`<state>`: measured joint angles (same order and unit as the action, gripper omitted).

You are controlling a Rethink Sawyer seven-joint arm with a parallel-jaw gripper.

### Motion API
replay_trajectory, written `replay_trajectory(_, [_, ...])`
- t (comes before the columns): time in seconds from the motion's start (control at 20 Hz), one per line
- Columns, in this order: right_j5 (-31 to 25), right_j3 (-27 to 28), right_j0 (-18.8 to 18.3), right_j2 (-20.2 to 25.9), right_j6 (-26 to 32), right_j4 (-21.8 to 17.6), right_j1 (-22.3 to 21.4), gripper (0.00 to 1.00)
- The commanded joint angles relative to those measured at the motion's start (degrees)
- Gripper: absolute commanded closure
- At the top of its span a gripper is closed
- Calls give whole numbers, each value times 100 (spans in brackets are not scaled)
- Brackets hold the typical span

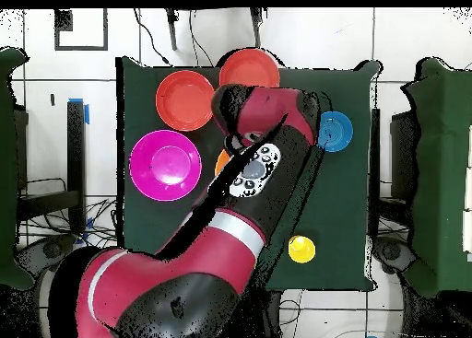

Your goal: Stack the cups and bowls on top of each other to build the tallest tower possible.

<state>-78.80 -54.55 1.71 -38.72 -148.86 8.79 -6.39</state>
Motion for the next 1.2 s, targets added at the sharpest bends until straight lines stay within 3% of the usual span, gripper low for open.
replay_trajectory(0.05, [579,-1295,-456,1141,1459,-70,-822,100])
replay_trajectory(0.3, [979,-1545,-847,1369,1529,-249,-1000,100])
replay_trajectory(0.45, [841,-1343,-776,1262,1415,-566,-973,100])
replay_trajectory(0.6, [893,-1367,-730,1338,1001,-514,-902,100])
replay_trajectory(0.85, [955,-1479,-910,1661,857,-284,-936,100])
replay_trajectory(1.05, [617,-1137,-990,1614,856,-467,-801,100])
replay_trajectory(1.2, [171,-593,-855,1341,546,-701,-473,100])
